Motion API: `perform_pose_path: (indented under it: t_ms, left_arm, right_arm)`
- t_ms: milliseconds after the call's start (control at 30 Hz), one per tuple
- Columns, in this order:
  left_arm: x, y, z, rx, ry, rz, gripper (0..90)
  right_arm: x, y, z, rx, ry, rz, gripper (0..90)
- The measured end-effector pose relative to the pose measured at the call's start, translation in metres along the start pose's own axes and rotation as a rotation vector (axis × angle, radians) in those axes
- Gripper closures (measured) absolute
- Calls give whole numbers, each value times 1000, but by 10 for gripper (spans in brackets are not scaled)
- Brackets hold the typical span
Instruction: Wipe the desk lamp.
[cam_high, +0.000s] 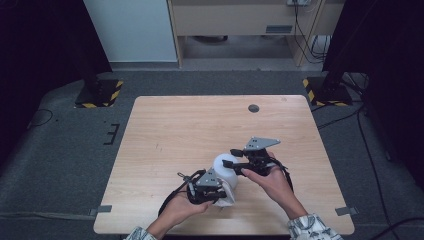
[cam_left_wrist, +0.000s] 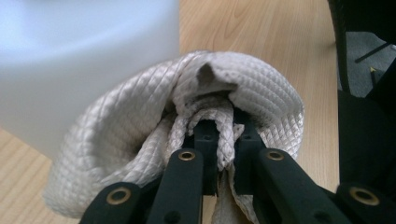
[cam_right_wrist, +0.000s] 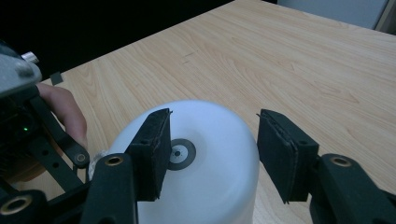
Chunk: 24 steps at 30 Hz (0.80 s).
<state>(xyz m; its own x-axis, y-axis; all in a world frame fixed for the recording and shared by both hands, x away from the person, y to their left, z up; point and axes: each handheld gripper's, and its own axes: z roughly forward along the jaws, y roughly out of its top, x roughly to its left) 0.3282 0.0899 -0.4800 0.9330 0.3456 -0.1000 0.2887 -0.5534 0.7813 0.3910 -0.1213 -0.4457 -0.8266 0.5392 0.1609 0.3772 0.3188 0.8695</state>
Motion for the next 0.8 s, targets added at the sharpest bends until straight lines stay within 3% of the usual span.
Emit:
perform_pose_path:
  t_ms: [67, 200, 367, 433, 633, 800]
  left_arm:
    - [-3, 6, -6, -48, 6, -1, 838]
    - [-5, 11, -7, -85, 6, 0, 837]
    - [-5, 10, 2, -70, 15, -19, 837]
    - [-4, 5, 7, -19, 22, -5, 837]
    - [-1, -2, 8, 20, 14, -16, 836]
    - [-3, 3, 2, -18, 17, -17, 832]
  right_arm:
    - [0, 0, 0, -1, 0, -1, 453]
    - [0, 0, 0, 1, 2, -2, 453]
    - [0, 0, 0, -2, 1, -4, 453]
    - [0, 0, 0, -2, 3, -3, 453]
    - [-1, 0, 0, -2, 5, -5, 453]
    - [-1, 0, 0, -2, 5, -6, 453]
